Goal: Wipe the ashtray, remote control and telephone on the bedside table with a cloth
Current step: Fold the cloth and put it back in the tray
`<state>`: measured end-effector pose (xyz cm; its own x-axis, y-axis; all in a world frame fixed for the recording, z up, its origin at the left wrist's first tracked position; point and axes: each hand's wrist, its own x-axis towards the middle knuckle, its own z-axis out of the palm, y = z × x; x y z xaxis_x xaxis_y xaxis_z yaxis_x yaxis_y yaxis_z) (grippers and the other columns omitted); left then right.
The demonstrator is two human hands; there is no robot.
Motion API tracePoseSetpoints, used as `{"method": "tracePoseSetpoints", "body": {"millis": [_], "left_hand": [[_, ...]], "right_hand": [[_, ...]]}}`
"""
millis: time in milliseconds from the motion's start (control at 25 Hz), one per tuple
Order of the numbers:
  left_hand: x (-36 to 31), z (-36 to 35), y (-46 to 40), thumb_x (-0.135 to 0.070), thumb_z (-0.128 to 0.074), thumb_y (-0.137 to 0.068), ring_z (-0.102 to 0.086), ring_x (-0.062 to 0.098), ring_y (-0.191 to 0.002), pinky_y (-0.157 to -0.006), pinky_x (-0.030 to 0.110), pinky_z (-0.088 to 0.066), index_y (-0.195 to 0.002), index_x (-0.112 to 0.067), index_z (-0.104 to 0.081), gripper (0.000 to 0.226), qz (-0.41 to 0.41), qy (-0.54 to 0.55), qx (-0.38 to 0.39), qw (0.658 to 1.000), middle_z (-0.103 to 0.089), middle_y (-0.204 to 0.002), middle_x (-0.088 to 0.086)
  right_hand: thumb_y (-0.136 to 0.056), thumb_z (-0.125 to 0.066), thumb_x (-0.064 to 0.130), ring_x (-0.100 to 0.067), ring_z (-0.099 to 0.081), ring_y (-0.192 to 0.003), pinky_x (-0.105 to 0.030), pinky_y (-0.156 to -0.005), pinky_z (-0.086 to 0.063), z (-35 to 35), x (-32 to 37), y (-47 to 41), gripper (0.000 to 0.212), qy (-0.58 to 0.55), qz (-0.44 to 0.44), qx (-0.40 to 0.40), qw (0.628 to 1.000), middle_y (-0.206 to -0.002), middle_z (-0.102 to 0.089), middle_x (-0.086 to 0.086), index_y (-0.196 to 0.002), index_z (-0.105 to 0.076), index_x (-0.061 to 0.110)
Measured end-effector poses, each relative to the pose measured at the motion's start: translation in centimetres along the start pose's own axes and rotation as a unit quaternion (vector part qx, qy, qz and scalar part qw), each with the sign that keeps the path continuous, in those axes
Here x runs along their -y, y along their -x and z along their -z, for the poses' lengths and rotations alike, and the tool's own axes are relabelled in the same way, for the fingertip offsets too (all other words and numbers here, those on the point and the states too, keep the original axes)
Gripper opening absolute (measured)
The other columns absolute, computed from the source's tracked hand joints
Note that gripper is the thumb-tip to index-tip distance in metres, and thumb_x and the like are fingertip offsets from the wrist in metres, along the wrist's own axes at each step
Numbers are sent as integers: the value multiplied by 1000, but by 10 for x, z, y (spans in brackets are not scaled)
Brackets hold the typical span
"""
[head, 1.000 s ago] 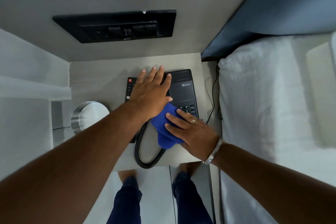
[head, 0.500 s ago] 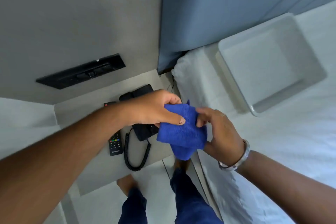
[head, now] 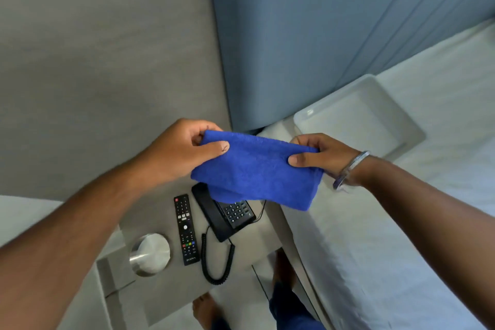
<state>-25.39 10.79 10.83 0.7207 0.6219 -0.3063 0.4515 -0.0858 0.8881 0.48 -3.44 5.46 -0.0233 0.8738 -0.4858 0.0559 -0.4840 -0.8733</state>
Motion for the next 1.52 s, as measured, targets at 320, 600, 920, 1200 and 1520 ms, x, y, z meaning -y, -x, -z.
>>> {"method": "tracePoseSetpoints", "body": {"millis": [320, 600, 920, 1200, 1520], "left_hand": [[19, -130, -82, -31, -52, -103, -74, 24, -101, -59, 43, -61, -117, -21, -63, 20, 169, 408, -77, 894, -75, -117, 5], [1, -247, -190, -7, -66, -92, -72, 27, -99, -63, 38, -63, -119, -13, -60, 28, 225, 387, -58, 892, -71, -118, 11], [47, -199, -129, -8, -68, -89, -58, 20, -120, -98, 33, -50, -136, -19, -56, 50, -114, -168, -238, 950, -63, -132, 5], [247, -113, -30, -53, -75, -79, -18, 31, -152, -119, 49, -28, -158, -14, -10, 109, 235, -418, -29, 877, -14, -167, 12], [334, -126, -12, -60, -84, -62, 14, 31, -152, -122, 50, -6, -155, -17, 15, 142, 165, -410, -3, 897, 19, -166, 10]], "right_hand": [[-82, -67, 18, -19, -73, -70, -32, -54, -57, 116, -38, -6, 19, -231, -150, -212, 938, -79, -76, -5, -99, -67, 9], [-71, -74, 25, -26, -69, -84, -31, -68, -54, 232, -70, -14, 36, 124, -181, -330, 918, -88, -73, -7, -104, -66, 15], [-88, -57, 16, -12, -59, -80, -32, -75, -51, 131, -59, -13, 24, 342, 178, -442, 810, -103, -66, -6, -111, -63, 11], [-88, -61, 26, -27, -53, -118, -32, -100, -41, -86, -151, -84, 56, 299, -3, -57, 952, -132, -54, -15, -139, -42, 11], [-84, -64, 31, -30, -53, -115, -38, -91, -47, -165, -244, -142, 75, 336, -161, -52, 927, -134, -47, -12, -146, -22, 21]]}}
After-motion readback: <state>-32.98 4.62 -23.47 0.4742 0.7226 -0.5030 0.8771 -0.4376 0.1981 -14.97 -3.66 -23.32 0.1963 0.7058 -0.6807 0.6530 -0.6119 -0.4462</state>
